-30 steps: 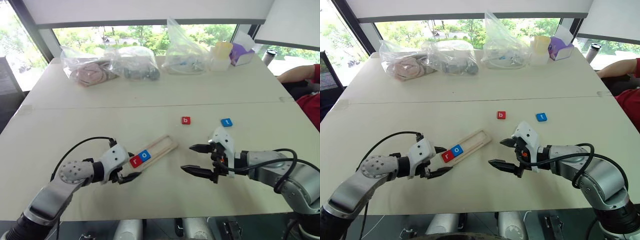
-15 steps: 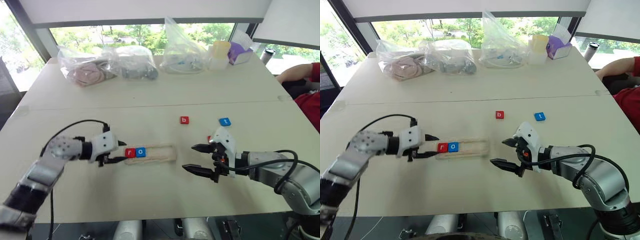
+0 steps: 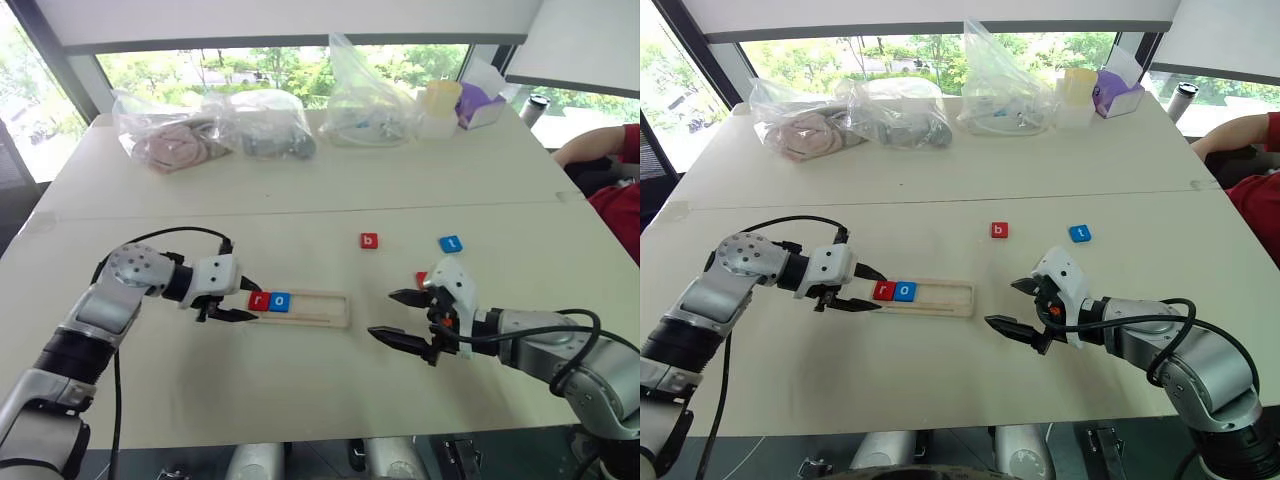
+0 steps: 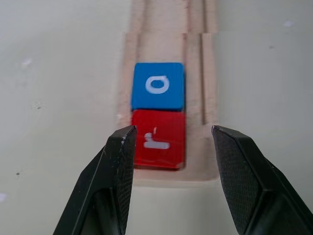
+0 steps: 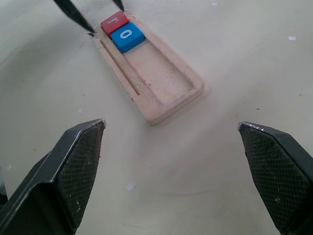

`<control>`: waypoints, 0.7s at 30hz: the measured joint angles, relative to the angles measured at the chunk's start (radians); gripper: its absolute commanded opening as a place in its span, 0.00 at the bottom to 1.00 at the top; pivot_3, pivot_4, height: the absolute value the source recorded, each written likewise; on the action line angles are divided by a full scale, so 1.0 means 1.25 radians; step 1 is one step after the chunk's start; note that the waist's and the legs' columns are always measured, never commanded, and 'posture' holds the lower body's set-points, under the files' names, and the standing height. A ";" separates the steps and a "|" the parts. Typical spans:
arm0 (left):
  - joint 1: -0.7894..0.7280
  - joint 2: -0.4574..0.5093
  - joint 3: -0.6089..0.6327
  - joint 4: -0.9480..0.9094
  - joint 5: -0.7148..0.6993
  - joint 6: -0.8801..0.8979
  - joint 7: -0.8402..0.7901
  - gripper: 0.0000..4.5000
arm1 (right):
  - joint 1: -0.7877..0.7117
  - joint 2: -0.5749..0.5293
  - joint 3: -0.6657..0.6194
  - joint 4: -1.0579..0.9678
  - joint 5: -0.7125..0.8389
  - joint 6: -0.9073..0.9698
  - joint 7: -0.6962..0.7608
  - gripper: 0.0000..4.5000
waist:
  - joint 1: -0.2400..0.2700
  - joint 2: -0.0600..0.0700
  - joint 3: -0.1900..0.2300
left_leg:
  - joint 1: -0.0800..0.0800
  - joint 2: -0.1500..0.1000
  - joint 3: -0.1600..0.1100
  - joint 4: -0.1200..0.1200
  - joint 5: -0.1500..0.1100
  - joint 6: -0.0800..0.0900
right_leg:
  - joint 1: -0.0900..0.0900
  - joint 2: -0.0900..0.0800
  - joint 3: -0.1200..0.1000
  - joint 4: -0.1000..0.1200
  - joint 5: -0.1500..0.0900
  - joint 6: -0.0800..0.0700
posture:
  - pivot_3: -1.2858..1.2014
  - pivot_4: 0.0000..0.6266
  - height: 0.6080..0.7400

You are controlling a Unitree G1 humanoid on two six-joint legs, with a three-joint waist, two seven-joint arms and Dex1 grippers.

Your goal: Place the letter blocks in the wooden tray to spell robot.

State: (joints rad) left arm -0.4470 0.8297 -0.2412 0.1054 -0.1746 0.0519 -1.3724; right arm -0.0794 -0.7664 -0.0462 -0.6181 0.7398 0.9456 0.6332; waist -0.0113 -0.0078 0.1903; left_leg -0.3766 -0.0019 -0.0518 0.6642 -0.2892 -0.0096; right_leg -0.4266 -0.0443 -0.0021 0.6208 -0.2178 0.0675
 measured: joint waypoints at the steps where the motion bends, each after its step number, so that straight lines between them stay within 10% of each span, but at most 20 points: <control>1: 0.006 0.006 0.003 -0.015 -0.012 0.017 -0.003 0.56 | 0.000 0.000 -0.002 0.000 0.000 0.000 0.000 1.00 | 0.000 0.000 0.000 | 0.000 0.000 0.000 0.000 0.000 0.000 | 0.000 0.000 0.000 0.000 0.000 0.000 | 0.52 0.24 1.00; 7: 0.042 0.028 0.028 -0.062 -0.027 0.058 -0.001 0.56 | -0.009 0.000 -0.002 0.004 -0.006 -0.001 0.004 1.00 | 0.000 0.000 0.000 | 0.000 0.000 0.000 0.000 0.000 0.000 | 0.000 0.000 0.000 0.000 0.000 0.000 | 0.52 0.24 1.00; 12: 0.037 0.029 0.037 -0.068 -0.050 0.114 -0.007 0.99 | -0.022 0.001 0.004 0.010 -0.009 -0.002 0.011 1.00 | 0.001 0.000 0.000 | 0.000 0.000 0.000 0.000 0.000 0.000 | 0.000 0.000 0.000 0.000 0.000 0.000 | 0.52 0.24 1.00; 21: -0.022 0.001 0.046 0.014 -0.024 0.055 0.004 0.99 | -0.024 0.004 0.006 0.011 -0.010 -0.002 0.014 1.00 | 0.002 -0.001 0.000 | 0.000 -0.001 0.000 0.000 0.000 0.000 | 0.000 0.000 0.000 0.000 0.000 0.000 | 0.52 0.24 1.00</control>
State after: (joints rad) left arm -0.4748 0.8312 -0.1833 0.1232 -0.2040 0.1207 -1.3672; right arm -0.1091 -0.7615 -0.0391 -0.6041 0.7270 0.9426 0.6509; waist -0.0089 -0.0085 0.1907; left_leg -0.3763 -0.0032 -0.0517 0.6644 -0.2892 -0.0095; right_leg -0.4264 -0.0442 -0.0021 0.6213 -0.2178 0.0676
